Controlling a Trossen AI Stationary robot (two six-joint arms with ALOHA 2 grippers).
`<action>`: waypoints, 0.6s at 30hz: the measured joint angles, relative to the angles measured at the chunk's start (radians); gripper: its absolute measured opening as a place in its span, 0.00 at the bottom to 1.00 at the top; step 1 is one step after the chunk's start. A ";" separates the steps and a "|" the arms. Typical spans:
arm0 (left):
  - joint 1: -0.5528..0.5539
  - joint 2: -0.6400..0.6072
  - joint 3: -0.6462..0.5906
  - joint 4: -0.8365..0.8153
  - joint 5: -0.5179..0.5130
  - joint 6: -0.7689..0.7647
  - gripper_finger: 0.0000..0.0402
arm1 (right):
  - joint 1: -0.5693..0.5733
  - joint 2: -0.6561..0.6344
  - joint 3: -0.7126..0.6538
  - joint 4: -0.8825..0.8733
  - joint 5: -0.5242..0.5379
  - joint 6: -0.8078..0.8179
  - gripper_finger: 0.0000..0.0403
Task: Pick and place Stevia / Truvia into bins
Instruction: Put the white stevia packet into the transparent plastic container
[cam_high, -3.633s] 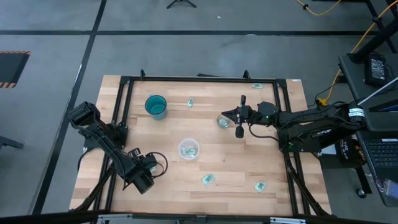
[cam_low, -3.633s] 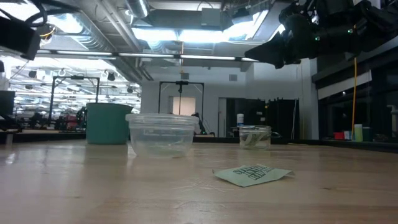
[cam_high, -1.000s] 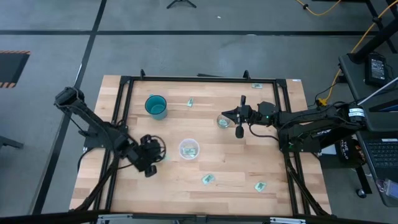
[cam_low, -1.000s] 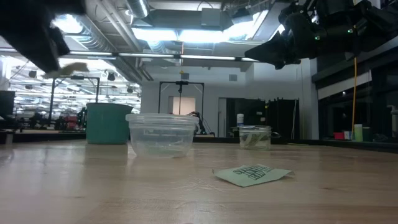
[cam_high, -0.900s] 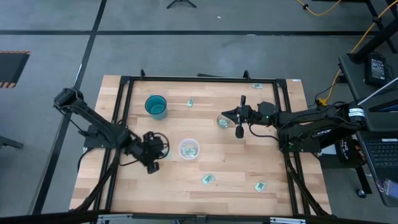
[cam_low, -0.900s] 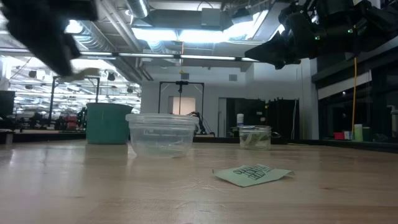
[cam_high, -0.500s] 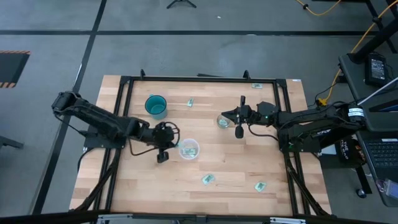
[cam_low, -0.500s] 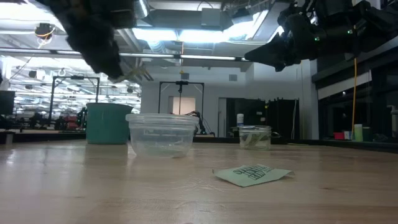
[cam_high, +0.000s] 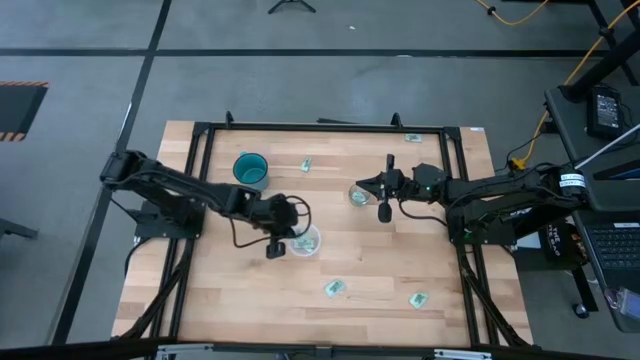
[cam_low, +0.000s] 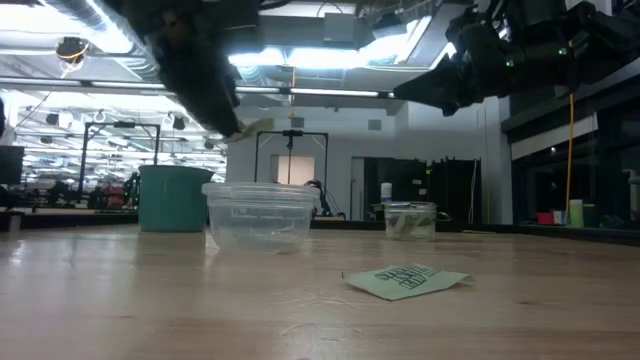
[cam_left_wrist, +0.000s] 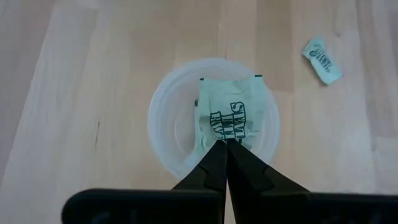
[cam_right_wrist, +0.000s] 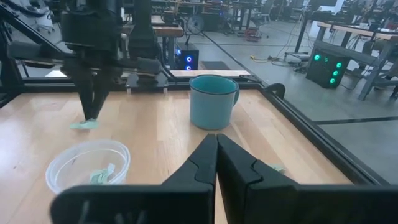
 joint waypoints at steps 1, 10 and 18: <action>0.000 0.024 0.023 -0.013 0.000 0.017 0.00 | 0.000 0.000 0.000 -0.004 0.000 0.000 0.04; 0.010 0.216 0.257 -0.264 -0.003 0.135 0.00 | 0.000 0.011 0.000 -0.022 0.000 0.046 0.04; 0.013 0.299 0.296 -0.269 -0.004 0.219 0.00 | 0.000 0.010 0.000 -0.062 0.000 0.051 0.04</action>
